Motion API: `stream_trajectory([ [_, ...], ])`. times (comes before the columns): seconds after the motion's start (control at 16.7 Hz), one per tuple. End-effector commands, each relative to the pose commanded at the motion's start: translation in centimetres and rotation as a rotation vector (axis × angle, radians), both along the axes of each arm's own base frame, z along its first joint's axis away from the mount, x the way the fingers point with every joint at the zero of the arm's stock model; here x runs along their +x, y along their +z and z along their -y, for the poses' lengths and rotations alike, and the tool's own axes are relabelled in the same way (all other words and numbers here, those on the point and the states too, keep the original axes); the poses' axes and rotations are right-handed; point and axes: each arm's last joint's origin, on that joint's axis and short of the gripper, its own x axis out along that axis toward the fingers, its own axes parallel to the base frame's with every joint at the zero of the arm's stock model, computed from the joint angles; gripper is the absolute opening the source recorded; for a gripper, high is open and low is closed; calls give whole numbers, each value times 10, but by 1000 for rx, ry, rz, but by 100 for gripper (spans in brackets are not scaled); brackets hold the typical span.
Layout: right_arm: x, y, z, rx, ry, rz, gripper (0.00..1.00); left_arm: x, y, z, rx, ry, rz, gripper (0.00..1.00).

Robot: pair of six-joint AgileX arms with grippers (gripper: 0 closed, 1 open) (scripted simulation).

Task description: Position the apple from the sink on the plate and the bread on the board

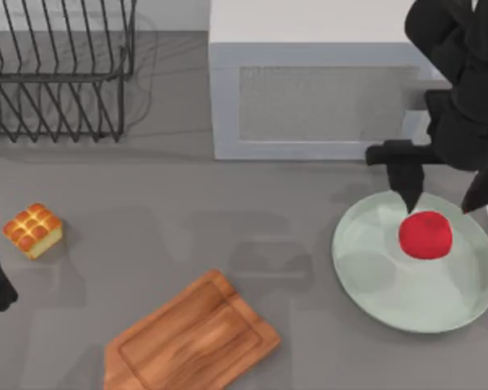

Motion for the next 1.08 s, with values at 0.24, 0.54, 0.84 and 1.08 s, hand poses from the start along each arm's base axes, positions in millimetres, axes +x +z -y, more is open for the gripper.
stream_trajectory([
  [0.24, 0, 0, 0, 0, 0, 0, 100, 0, 0, 0, 0, 0, 0, 100],
  [0.54, 0, 0, 0, 0, 0, 0, 100, 0, 0, 0, 0, 0, 0, 100],
  [0.84, -4, 4, 4, 10, 0, 24, 100, 0, 0, 0, 0, 0, 0, 100],
  [1.08, -30, 23, 28, 65, 3, 179, 100, 0, 0, 0, 0, 0, 0, 100],
])
